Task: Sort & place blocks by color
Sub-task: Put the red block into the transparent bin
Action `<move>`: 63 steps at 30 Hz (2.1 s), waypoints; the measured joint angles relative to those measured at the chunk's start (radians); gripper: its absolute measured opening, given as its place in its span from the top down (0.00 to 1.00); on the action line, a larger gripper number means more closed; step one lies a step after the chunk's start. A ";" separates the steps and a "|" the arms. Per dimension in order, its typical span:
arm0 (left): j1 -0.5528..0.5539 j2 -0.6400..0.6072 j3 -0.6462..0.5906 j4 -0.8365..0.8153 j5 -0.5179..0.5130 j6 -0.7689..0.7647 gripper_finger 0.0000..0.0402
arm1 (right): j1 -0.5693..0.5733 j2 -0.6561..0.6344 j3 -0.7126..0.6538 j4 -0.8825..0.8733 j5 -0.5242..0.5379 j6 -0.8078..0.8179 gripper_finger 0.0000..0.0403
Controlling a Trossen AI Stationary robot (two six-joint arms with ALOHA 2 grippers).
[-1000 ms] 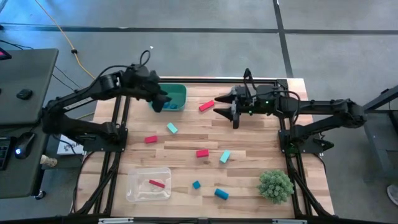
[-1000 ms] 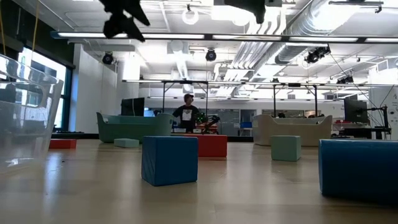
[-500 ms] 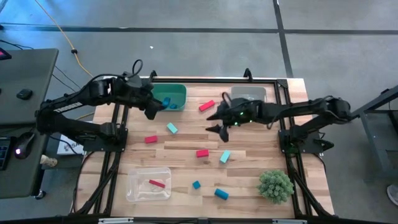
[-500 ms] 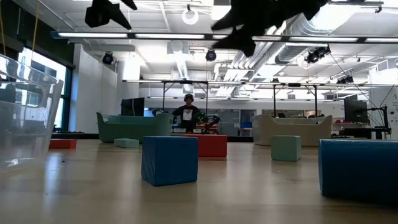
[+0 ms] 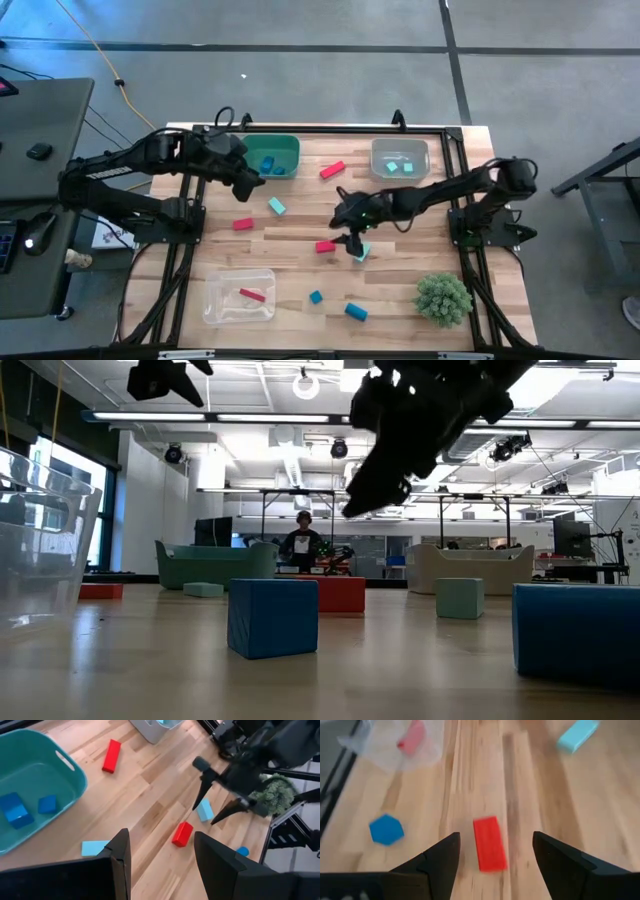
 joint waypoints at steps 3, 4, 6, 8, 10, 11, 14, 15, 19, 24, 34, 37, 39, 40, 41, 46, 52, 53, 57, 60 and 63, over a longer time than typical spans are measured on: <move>-0.011 0.000 0.000 -0.002 -0.004 -0.021 0.66 | 0.015 0.041 0.000 0.007 0.000 0.000 0.40; -0.016 0.000 0.000 -0.002 -0.008 -0.023 0.66 | 0.020 0.054 0.000 0.013 0.000 0.000 0.40; -0.024 0.000 0.000 -0.003 -0.015 -0.023 0.66 | 0.029 0.076 0.000 0.014 0.000 -0.001 0.40; -0.029 0.000 0.000 -0.003 -0.017 -0.023 0.66 | 0.038 0.096 0.000 0.018 0.002 -0.012 0.40; -0.035 0.000 0.000 -0.003 -0.018 -0.023 0.66 | 0.048 0.113 0.000 0.020 0.014 -0.028 0.40; -0.037 0.000 0.000 -0.003 -0.018 -0.023 0.66 | 0.053 0.123 0.000 0.022 0.021 -0.041 0.40; -0.042 0.000 0.000 -0.003 -0.019 -0.024 0.66 | 0.068 0.144 0.000 0.026 0.056 -0.077 0.40; -0.042 0.000 0.000 -0.003 -0.019 -0.024 0.66 | 0.071 0.149 0.000 0.029 0.062 -0.087 0.40; -0.042 0.000 0.000 -0.003 -0.021 -0.026 0.66 | 0.077 0.152 0.000 0.033 0.092 -0.105 0.40; -0.042 0.000 0.000 -0.003 -0.042 -0.026 0.66 | 0.073 0.156 0.000 0.067 0.097 -0.132 0.40; -0.042 0.000 -0.001 -0.007 -0.045 -0.023 0.66 | 0.074 0.227 0.000 0.097 0.094 -0.132 0.40; -0.042 0.000 -0.001 -0.011 -0.045 -0.023 0.66 | 0.073 0.240 0.000 0.108 0.095 -0.131 0.40; -0.042 0.000 -0.001 -0.010 -0.045 -0.023 0.66 | 0.073 0.242 0.000 0.116 0.094 -0.131 0.40; -0.042 0.000 -0.001 -0.010 -0.045 -0.023 0.66 | 0.073 0.242 0.000 0.120 0.094 -0.131 0.40; -0.042 0.000 -0.001 -0.010 -0.045 -0.023 0.66 | 0.074 0.242 0.000 0.122 0.094 -0.131 0.41; -0.042 0.000 -0.001 -0.010 -0.045 -0.022 0.66 | 0.074 0.242 0.000 0.120 0.094 -0.100 0.51; -0.042 0.000 -0.001 -0.010 -0.045 -0.023 0.66 | 0.074 0.242 0.000 0.124 0.094 -0.087 0.72; -0.042 0.000 -0.001 -0.010 -0.045 -0.023 0.66 | 0.074 0.242 0.000 0.124 0.094 -0.087 0.73; -0.042 0.000 -0.001 -0.010 -0.045 -0.073 0.66 | 0.073 0.240 0.000 0.124 0.091 -0.082 0.73; -0.042 0.000 -0.001 -0.010 -0.044 -0.143 0.66 | 0.073 0.240 0.011 0.105 0.090 -0.079 0.73; -0.042 0.000 -0.001 -0.010 -0.041 -0.228 0.66 | 0.074 0.240 0.055 0.065 0.092 -0.096 0.73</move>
